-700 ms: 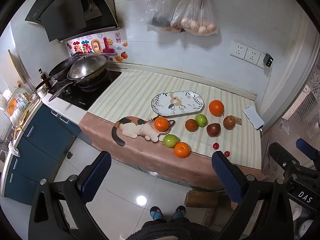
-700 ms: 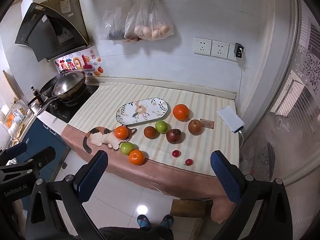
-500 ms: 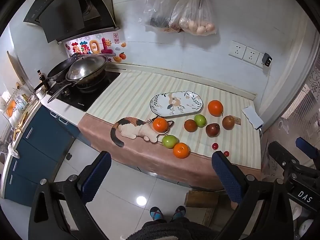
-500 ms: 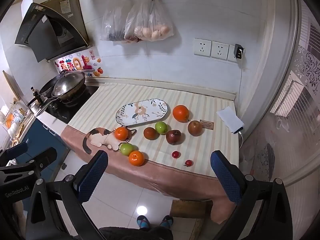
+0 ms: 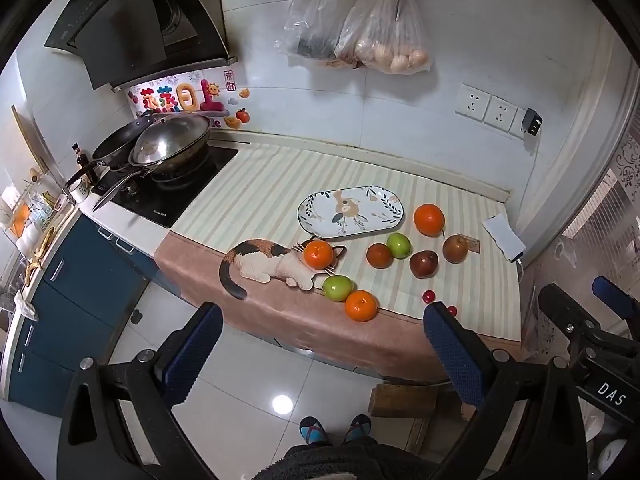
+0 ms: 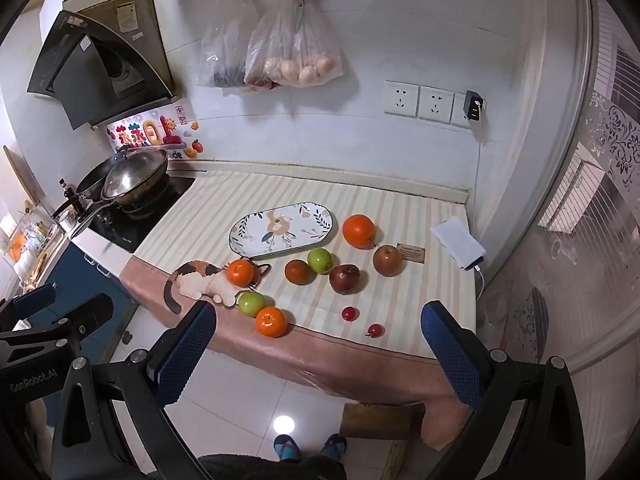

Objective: Organize fruits

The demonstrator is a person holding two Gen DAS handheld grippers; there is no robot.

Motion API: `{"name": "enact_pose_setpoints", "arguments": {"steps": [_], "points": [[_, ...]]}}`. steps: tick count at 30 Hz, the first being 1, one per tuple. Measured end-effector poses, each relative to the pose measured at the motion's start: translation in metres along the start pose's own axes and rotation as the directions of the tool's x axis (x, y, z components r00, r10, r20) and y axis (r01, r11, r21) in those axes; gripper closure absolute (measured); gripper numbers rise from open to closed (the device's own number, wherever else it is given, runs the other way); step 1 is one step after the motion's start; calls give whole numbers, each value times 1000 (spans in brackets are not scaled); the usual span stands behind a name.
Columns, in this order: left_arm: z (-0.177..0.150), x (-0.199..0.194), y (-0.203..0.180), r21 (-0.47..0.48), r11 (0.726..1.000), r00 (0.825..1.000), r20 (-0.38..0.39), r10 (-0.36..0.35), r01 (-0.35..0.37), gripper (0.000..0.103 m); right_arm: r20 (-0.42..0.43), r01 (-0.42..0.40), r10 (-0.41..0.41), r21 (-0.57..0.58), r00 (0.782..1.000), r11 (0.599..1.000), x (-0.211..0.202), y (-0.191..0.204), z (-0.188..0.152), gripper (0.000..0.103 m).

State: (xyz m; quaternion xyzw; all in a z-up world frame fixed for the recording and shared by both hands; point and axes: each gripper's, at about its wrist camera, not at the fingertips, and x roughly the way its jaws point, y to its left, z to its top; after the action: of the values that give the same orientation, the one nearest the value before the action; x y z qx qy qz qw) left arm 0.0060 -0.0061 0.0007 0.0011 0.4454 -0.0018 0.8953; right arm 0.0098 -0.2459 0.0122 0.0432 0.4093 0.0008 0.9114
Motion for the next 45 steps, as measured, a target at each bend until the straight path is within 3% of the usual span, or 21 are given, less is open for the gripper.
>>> {"name": "enact_pose_setpoints", "arguments": {"steps": [45], "points": [[3, 1, -3, 3, 1000, 1000, 3, 0, 0, 0, 11, 1, -1, 1, 1000, 1000, -9, -2, -2, 0]]}}
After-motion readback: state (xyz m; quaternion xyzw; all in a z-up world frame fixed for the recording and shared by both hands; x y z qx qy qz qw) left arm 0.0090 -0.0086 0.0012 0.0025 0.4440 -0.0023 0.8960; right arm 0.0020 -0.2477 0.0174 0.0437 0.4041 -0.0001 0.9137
